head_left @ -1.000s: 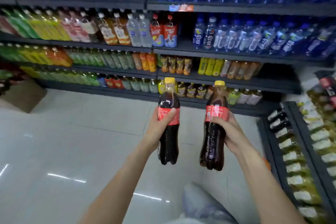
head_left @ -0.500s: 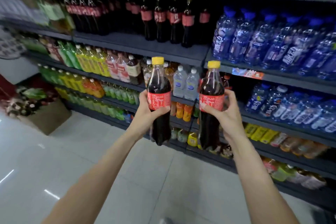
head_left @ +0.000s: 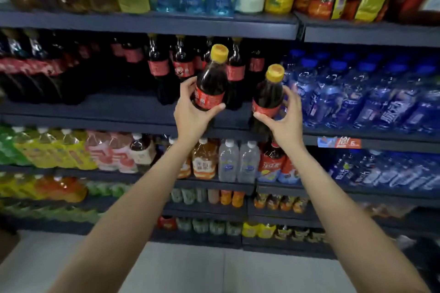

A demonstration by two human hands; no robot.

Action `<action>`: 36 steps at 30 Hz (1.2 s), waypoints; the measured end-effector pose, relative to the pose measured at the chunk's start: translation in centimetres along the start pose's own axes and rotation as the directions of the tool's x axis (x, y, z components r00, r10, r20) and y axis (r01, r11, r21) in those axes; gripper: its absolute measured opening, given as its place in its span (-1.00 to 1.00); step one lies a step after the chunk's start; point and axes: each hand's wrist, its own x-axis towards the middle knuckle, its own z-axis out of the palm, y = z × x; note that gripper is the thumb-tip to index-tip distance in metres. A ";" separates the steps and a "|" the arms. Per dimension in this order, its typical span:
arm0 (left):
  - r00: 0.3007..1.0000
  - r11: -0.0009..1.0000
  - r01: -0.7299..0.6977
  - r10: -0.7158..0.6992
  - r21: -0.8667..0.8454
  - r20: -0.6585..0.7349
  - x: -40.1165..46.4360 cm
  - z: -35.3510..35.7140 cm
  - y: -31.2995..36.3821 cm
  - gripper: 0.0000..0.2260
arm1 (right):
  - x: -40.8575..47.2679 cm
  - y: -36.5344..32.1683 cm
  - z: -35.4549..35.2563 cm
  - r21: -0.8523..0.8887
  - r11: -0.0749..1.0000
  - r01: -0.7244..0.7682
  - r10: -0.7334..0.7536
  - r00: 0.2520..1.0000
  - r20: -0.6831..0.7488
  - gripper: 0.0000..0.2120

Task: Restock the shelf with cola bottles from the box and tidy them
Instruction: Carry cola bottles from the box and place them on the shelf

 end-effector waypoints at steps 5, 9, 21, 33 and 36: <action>0.995 0.992 0.090 -0.092 -0.093 -0.024 4.7 2.3 -4.1 -0.28 | 5.1 2.5 4.3 -0.034 0.997 -0.062 0.058 0.992 -0.116 -0.30; 0.995 0.986 0.099 -0.097 -0.137 0.020 7.5 4.1 -6.6 -0.28 | 9.1 4.2 6.4 -0.079 0.986 -0.150 0.131 0.970 -0.207 -0.24; 0.990 0.997 0.051 -0.042 -0.063 0.137 10.7 8.0 -9.2 -0.29 | 11.9 7.8 8.0 -0.327 0.929 -0.174 0.137 0.982 -0.133 -0.17; 0.979 0.995 -0.017 -0.003 0.094 0.205 10.8 7.3 -9.9 -0.20 | 9.5 6.8 8.7 -0.487 0.833 -0.262 0.179 0.961 -0.211 -0.23; 0.980 0.997 0.065 -0.072 0.041 0.185 10.4 7.4 -9.7 -0.15 | 8.3 5.8 8.6 -0.490 0.843 -0.220 0.154 0.973 -0.170 -0.29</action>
